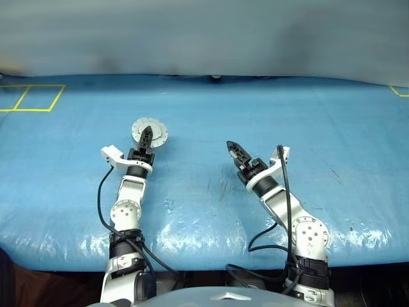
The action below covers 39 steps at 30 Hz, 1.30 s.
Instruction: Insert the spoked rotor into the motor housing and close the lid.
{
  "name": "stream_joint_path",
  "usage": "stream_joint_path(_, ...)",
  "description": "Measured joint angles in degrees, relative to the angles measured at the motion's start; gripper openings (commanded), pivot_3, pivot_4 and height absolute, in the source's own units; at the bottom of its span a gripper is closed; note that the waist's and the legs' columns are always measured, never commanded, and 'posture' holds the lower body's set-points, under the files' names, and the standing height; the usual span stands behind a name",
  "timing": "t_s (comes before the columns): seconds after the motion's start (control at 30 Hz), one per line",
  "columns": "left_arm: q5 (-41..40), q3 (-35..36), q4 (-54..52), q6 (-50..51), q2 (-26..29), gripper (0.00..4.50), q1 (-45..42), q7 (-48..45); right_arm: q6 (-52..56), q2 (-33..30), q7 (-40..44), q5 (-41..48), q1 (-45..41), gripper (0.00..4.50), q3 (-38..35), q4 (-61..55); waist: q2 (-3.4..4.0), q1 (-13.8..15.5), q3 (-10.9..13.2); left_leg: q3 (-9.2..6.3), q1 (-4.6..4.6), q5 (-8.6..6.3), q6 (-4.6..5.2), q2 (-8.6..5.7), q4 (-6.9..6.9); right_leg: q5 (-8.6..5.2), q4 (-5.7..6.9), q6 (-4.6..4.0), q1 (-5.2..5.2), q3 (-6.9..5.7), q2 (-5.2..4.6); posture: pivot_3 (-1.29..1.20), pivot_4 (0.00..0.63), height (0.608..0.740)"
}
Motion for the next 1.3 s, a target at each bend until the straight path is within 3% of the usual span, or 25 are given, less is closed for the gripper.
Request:
stream_joint_path(0.37,6.26,0.30,11.28,-4.76,-2.47,2.69,-7.33,2.18,-1.14,0.43,1.08,-3.17,1.39,3.82,0.97,-0.96,-0.02,-0.75,0.01,0.01,-0.39,0.00,0.01,0.00,0.43,0.02,0.30,0.04,-0.24,-0.01,0.04,0.00,0.150,0.740)
stream_joint_path(0.47,7.43,0.45,11.51,-5.43,-2.57,3.41,-7.46,2.23,-1.14,0.44,1.10,-3.82,1.41,3.87,0.97,-0.97,-0.02,-1.17,0.01,0.03,-0.74,-0.04,0.05,-0.04,0.96,0.02,0.70,0.04,-0.53,0.01,0.05,0.00,0.150,0.740)
stream_joint_path(0.57,8.80,0.79,11.17,-7.55,-2.74,4.40,-7.41,2.62,-1.14,0.45,1.13,-4.41,1.47,3.87,0.97,-0.97,-0.03,-1.22,0.01,0.10,-0.73,-0.01,-0.01,-0.04,1.05,0.04,0.92,0.01,-0.62,0.05,0.05,0.00,0.150,0.740)
stream_joint_path(0.6,8.96,0.87,11.04,-7.77,-2.84,4.46,-7.35,2.71,-1.12,0.45,1.13,-4.57,1.47,3.87,0.98,-0.96,-0.03,-1.20,0.01,0.10,-0.74,0.02,-0.06,-0.04,1.06,0.07,0.96,-0.01,-0.64,0.04,0.05,0.00,0.150,0.740)
stream_joint_path(1.07,17.04,-0.44,-0.11,-9.95,-0.42,4.46,-1.31,5.92,-0.80,-0.18,1.08,-5.49,1.37,3.87,1.51,-0.91,-0.03,-1.31,-0.01,0.10,-0.71,0.10,-0.18,-0.01,1.09,0.13,1.11,-0.09,-0.76,0.05,0.08,0.00,0.150,0.740)
stream_joint_path(1.17,18.09,-1.57,-1.65,-9.99,0.35,4.46,1.07,5.25,-0.96,-1.34,1.58,-8.39,1.45,3.87,2.44,-0.92,-0.03,-1.29,-0.01,0.11,-0.69,0.10,-0.18,-0.01,1.10,0.13,1.11,-0.08,-0.79,0.05,0.08,0.00,0.150,0.740)
stream_joint_path(1.3,19.24,-6.72,-5.03,-8.12,2.60,4.46,4.93,-3.37,-4.38,-5.06,4.96,-17.33,1.66,3.87,5.62,-1.13,-0.02,-1.15,-0.02,0.13,-0.69,0.10,-0.17,-0.02,1.12,0.14,1.10,-0.07,-0.84,0.04,0.08,0.00,0.150,0.740)
